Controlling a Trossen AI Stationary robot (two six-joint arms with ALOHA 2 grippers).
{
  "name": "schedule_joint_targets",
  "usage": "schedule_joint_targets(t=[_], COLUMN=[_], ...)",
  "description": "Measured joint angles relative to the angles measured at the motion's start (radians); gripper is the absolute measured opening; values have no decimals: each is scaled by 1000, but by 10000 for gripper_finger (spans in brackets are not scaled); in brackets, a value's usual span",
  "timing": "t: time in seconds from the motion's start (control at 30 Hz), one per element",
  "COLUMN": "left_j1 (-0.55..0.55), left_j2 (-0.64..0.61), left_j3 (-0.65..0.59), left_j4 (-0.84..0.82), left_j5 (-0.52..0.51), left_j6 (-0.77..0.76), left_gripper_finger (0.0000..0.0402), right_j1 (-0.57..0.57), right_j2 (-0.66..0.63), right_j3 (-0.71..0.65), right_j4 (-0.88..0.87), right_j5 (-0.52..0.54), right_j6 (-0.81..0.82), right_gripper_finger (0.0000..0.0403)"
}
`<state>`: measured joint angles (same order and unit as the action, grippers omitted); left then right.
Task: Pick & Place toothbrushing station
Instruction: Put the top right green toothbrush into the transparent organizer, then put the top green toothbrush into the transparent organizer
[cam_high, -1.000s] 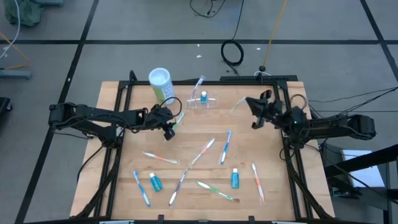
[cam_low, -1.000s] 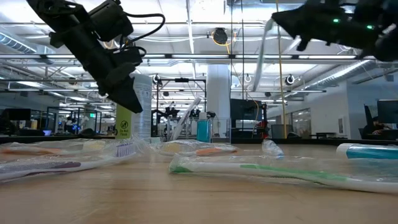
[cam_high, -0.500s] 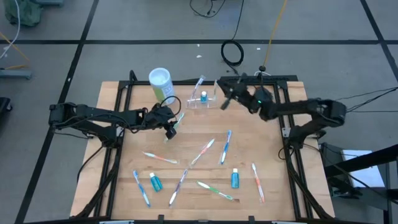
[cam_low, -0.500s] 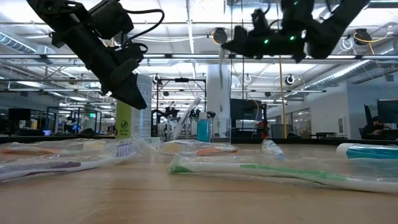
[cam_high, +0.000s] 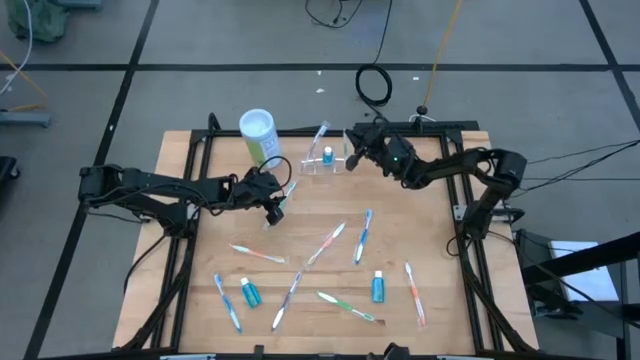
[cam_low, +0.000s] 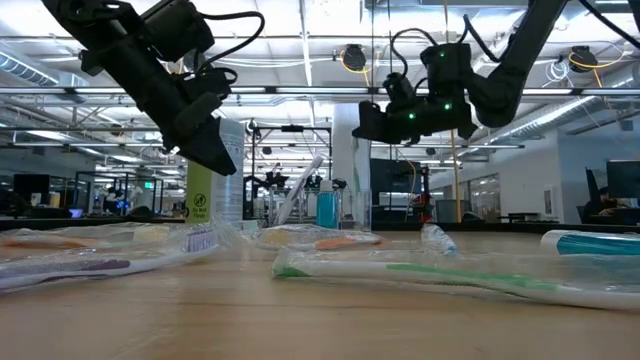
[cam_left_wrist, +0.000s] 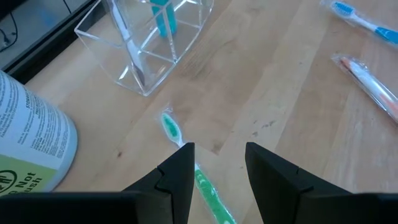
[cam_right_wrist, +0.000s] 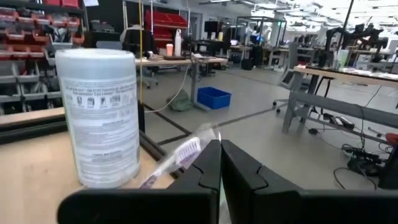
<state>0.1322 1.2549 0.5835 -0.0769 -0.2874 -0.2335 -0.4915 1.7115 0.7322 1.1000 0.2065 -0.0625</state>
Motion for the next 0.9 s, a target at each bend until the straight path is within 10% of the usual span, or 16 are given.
schedule_joint_targets(t=[0.43, 0.9], left_j1=[0, 0], left_j2=[0, 0], left_j3=[0, 0], left_j4=[3, 40], left_j5=[0, 17], left_j6=[-21, -58], left_gripper_finger=[150, 150], right_j1=[-1, 62], right_j2=[-12, -188], right_j3=[0, -127], right_j4=[-65, -531], right_j5=[6, 0], right_j6=[31, 121], right_gripper_finger=[92, 169])
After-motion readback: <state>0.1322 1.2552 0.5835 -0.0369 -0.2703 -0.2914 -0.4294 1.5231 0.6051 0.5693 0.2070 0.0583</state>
